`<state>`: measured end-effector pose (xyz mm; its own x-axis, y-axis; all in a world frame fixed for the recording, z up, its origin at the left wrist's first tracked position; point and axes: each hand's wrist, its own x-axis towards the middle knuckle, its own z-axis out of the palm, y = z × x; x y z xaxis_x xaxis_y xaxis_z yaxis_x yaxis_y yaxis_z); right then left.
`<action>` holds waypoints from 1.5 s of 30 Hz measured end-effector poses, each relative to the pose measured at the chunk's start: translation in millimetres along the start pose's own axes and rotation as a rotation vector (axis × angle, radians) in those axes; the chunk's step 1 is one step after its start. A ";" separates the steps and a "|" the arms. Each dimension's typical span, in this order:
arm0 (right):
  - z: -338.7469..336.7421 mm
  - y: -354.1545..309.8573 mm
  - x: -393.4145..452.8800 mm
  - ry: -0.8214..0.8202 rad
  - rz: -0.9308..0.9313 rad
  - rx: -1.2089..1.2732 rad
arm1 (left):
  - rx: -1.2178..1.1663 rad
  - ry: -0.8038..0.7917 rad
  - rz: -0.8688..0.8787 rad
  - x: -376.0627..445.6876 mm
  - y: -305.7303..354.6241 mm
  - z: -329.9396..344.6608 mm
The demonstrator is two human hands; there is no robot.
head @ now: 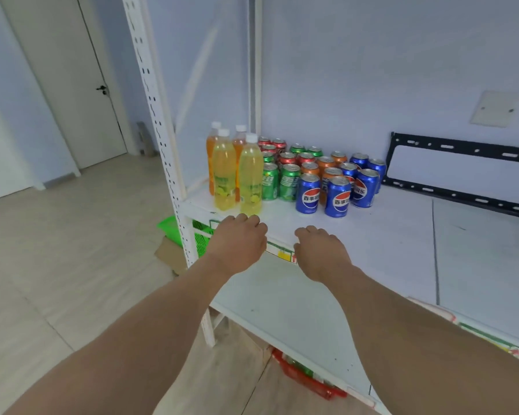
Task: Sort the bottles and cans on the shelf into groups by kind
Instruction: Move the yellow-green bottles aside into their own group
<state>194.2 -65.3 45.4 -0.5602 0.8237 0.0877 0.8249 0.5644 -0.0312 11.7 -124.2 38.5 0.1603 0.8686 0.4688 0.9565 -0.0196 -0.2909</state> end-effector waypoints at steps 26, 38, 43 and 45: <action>37.3 -96.7 208.5 0.432 0.583 1.239 | -1.377 -0.008 -0.622 109.2 -166.8 159.4; 33.7 -98.3 59.2 0.806 0.915 1.354 | -1.923 -0.425 -0.493 120.6 -55.0 100.8; 20.3 -43.7 -28.2 0.933 1.008 1.295 | -1.933 -0.638 -0.372 129.4 44.2 55.9; 15.5 -16.1 -67.1 0.962 1.036 1.244 | -1.931 -0.669 -0.320 127.3 90.9 39.7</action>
<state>217.3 -128.7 24.7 0.6490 0.7608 0.0041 -0.0007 0.0060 -1.0000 109.4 4.3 38.6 0.3054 0.9440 -0.1250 -0.0339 0.1420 0.9893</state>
